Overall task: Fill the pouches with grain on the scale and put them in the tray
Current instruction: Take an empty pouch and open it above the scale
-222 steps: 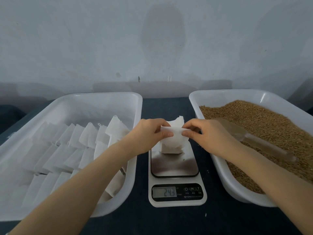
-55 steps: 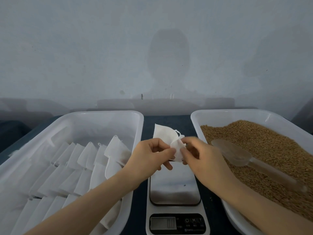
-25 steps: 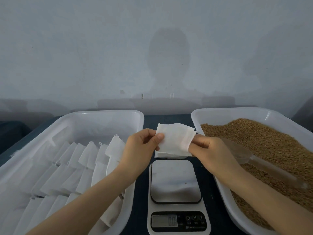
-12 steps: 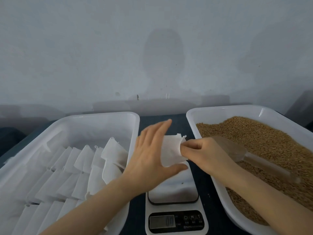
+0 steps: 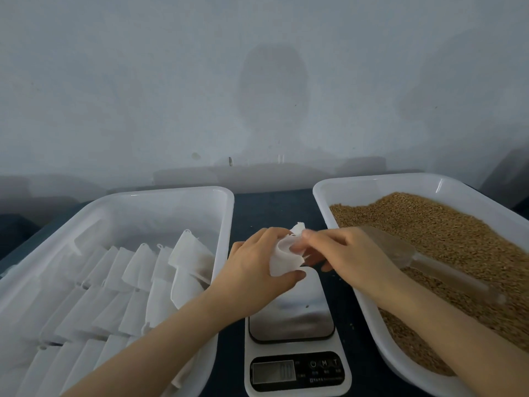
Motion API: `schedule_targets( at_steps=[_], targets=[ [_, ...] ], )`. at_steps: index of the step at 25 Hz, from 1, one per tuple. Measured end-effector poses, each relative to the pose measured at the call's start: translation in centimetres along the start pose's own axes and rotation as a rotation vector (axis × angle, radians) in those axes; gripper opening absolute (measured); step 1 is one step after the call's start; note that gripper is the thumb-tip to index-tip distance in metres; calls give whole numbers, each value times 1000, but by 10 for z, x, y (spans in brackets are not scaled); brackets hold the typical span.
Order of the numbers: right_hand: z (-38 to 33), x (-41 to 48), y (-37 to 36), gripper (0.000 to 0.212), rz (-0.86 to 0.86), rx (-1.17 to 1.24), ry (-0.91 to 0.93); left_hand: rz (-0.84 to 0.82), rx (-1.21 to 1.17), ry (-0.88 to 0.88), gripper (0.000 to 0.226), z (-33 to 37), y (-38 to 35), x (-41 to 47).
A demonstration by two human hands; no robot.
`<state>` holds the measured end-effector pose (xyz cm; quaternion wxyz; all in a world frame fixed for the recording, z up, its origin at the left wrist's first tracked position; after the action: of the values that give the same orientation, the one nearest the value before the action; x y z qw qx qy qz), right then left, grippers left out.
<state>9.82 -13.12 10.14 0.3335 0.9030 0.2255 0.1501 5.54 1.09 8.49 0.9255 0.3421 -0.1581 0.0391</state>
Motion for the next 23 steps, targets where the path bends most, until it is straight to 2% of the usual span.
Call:
schedule_targets(
  at_steps=[3, 5, 6, 7, 9, 10, 12, 15, 19, 21, 23],
  targets=[
    [10, 2, 32, 22, 203, -68, -29, -41, -58, 85, 59, -4, 0, 1],
    [32, 6, 65, 18, 348, -392, -99, -66, -81, 107, 61, -6, -1, 1],
    [49, 9, 79, 19, 318, -559, -183, -78, -79, 104, 62, -6, -1, 1],
    [68, 12, 89, 21, 216, -698, -306, -89, -74, 99, 63, -6, -2, 2],
    [102, 10, 95, 32, -66, -902, -538, -108, -67, 104, 64, -8, -3, 2],
    [113, 8, 92, 39, -168, -964, -599, -120, -60, 110, 65, -9, -4, 2],
    [122, 9, 86, 44, -219, -993, -608, -143, -38, 117, 66, -11, -6, 2],
    [119, 11, 83, 40, -211, -993, -590, -136, -32, 113, 65, -13, -6, 1],
    [119, 2, 86, 42, -290, -903, -630, -143, -30, 118, 64, -13, -6, 1],
    [120, 0, 91, 42, -248, -830, -657, -157, -22, 121, 65, -13, -7, 2],
    [125, 2, 102, 49, -119, -764, -709, -156, -21, 116, 65, -13, -7, 2]
  ],
)
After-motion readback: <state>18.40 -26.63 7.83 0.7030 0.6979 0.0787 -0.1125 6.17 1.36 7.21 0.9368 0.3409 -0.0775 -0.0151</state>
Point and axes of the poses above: each hand's wrist, its own x-axis towards the middle knuckle, its own y-axis out of the back of the hand, z = x × y, the point moved 5 cm from there along x, towards the middle knuckle, and after that the axes turned 14 degrees about -x, right-handed, at the moved point
